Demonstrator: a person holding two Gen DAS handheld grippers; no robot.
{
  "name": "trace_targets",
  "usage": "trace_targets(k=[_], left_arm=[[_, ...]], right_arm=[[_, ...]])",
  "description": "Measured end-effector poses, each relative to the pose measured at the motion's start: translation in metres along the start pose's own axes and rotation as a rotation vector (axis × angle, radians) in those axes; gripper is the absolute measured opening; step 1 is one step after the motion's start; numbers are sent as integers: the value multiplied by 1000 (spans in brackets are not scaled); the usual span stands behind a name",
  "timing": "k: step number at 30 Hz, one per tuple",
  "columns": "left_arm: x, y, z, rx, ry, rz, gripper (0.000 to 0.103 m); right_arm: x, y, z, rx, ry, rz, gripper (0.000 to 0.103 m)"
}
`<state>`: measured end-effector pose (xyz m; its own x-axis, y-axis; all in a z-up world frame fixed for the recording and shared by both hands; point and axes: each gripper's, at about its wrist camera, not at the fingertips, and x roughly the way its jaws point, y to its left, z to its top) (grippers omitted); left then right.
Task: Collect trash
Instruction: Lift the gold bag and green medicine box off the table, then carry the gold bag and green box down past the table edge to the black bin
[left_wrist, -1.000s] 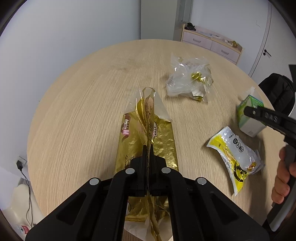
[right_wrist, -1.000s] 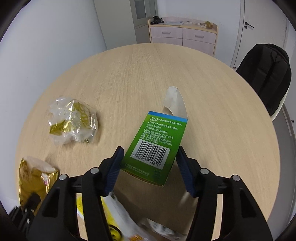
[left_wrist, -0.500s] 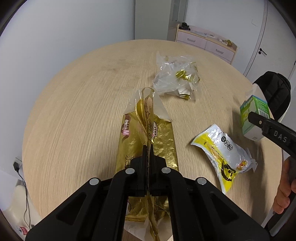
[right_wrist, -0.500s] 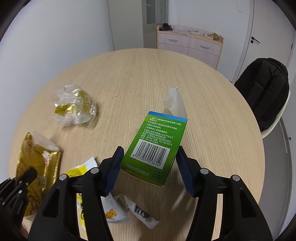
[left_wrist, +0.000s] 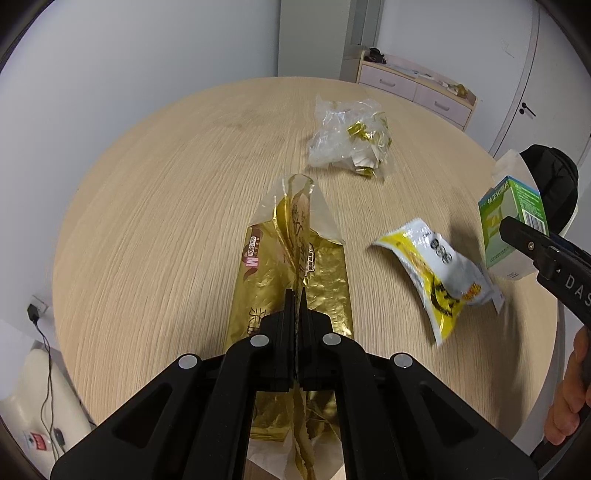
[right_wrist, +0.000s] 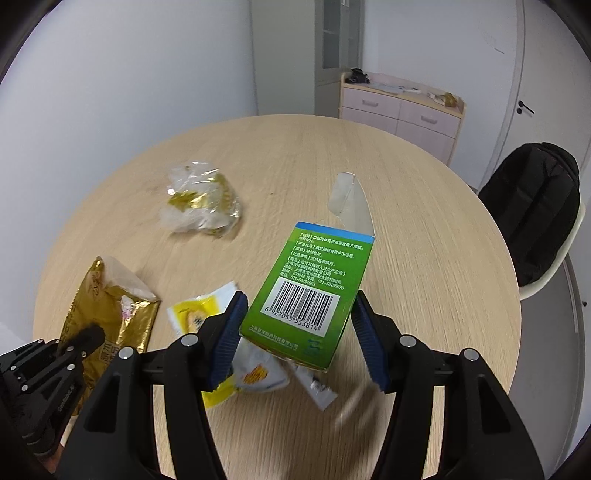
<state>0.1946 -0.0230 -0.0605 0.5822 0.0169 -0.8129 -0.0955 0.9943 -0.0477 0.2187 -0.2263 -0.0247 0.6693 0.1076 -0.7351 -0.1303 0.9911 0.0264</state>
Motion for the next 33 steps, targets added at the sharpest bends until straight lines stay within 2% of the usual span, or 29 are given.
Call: trace_targets(k=[16, 26, 33], left_arm=[[-68, 3, -57, -65, -63, 31, 0], [-113, -3, -120, -73, -100, 25, 0], [-137, -18, -162, -56, -124, -11, 0]], right_arm=[[-74, 15, -42, -80, -76, 96, 55], [-121, 9, -103, -107, -98, 140, 55], [-151, 0, -152, -109, -102, 156, 55]])
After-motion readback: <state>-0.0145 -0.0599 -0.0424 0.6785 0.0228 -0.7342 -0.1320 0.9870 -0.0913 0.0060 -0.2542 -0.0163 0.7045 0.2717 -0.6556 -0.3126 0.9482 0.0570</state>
